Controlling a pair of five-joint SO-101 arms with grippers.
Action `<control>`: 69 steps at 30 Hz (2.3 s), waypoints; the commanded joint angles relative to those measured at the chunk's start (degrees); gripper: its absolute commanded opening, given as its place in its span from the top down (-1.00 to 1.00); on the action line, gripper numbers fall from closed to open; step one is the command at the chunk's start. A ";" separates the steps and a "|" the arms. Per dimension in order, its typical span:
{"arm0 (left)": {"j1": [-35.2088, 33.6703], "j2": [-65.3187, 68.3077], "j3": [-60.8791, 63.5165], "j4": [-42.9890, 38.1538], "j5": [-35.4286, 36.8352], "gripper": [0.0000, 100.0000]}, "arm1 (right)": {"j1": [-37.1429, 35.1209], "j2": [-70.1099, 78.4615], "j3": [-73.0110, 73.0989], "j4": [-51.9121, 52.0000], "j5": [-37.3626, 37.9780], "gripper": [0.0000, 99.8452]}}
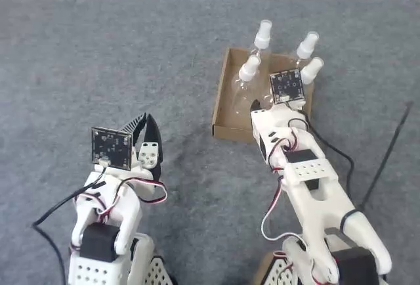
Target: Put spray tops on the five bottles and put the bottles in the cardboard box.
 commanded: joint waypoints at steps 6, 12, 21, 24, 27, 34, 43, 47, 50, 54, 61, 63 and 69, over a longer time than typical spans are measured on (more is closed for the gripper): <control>-0.09 -0.88 -0.66 -1.49 0.09 0.98 | 0.13 -0.75 -4.92 1.10 -0.09 0.55; -0.09 -0.88 -0.66 -1.49 0.09 0.98 | 0.04 -0.75 -8.97 5.14 -0.09 0.56; -0.09 -0.88 -0.66 -1.41 0.09 0.98 | -0.48 -0.75 -15.82 10.59 -0.09 0.56; -0.09 -0.88 -0.66 -1.41 0.09 0.98 | -0.48 -1.63 -18.02 14.99 -0.09 0.56; -0.09 -0.88 -0.66 -1.49 0.09 0.98 | -0.48 -5.05 -19.34 19.65 -0.09 0.56; -0.09 -0.88 -0.66 -1.49 0.09 0.98 | -0.48 -18.51 -19.52 28.70 0.00 0.56; -0.44 -0.88 -0.66 -1.49 0.09 0.98 | -0.40 -36.88 -18.81 47.43 0.00 0.56; -0.26 -0.97 -0.66 -1.58 0.09 0.98 | -0.13 -43.74 -15.21 53.14 0.00 0.56; -0.18 -0.97 -0.66 -1.58 0.09 0.98 | 0.04 -49.98 -10.55 56.92 0.00 0.56; -0.18 -0.97 -1.71 -1.67 0.00 0.98 | 0.13 -58.86 -2.99 61.85 4.92 0.56; -3.43 -0.97 -1.36 -0.44 -0.09 0.98 | 1.27 -75.38 8.18 65.63 11.96 0.61; -6.33 -0.97 -0.66 0.18 -0.09 0.98 | 2.86 -78.29 8.97 65.63 14.15 0.73; -12.31 -0.97 2.95 1.32 -0.09 0.98 | 4.79 -80.57 22.24 63.52 18.20 0.93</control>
